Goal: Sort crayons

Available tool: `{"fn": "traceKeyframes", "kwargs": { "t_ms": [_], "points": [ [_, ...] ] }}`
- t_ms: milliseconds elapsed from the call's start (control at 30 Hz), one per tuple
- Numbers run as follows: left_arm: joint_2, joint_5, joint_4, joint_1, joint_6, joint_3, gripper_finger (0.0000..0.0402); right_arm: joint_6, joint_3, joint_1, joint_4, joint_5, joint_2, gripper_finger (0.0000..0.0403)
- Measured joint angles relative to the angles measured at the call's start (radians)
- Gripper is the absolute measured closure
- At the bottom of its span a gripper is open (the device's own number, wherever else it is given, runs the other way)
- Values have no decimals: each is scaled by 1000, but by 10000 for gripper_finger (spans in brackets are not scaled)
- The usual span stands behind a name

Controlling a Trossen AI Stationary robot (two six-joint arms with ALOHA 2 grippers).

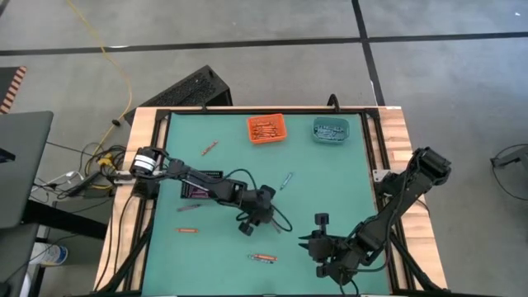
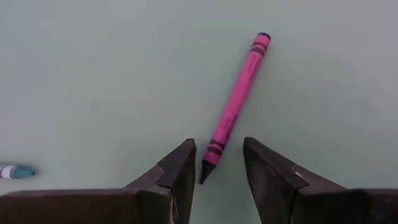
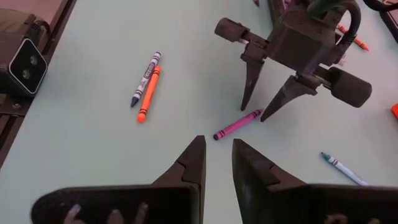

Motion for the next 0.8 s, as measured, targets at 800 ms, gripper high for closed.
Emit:
{"fn": "traceKeyframes", "kwargs": {
  "t_ms": [800],
  "points": [
    [-268, -185, -235, -58, -55, -9, 399, 0, 1, 0, 5, 3, 0, 330]
  ]
}}
